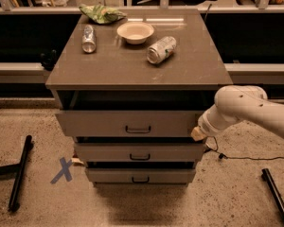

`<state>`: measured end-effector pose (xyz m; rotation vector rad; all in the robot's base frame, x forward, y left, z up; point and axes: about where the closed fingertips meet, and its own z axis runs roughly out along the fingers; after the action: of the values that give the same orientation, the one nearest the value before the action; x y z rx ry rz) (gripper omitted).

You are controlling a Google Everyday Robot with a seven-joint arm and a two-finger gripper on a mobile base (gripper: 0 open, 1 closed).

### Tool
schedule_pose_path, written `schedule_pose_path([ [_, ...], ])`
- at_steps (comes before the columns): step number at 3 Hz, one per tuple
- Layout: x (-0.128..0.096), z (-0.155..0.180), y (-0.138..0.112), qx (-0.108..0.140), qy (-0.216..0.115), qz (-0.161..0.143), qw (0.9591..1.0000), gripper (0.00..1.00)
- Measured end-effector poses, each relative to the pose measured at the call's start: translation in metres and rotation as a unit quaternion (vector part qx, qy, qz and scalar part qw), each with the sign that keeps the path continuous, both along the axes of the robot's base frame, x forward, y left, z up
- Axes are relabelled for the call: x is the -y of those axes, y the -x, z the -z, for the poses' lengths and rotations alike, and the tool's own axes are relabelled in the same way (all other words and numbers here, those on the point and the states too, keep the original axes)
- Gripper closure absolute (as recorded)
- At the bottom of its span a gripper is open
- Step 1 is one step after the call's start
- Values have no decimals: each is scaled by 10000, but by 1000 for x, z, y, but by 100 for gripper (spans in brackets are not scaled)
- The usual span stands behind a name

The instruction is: Close top drawer

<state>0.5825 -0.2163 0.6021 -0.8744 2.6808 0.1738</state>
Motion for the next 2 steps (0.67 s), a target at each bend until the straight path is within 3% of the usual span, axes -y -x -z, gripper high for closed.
schedule_pose_path([
  [1, -4, -2, -28, 225, -176, 42, 9996, 100],
  [2, -7, -11, -37, 411, -323, 71, 9986, 100],
])
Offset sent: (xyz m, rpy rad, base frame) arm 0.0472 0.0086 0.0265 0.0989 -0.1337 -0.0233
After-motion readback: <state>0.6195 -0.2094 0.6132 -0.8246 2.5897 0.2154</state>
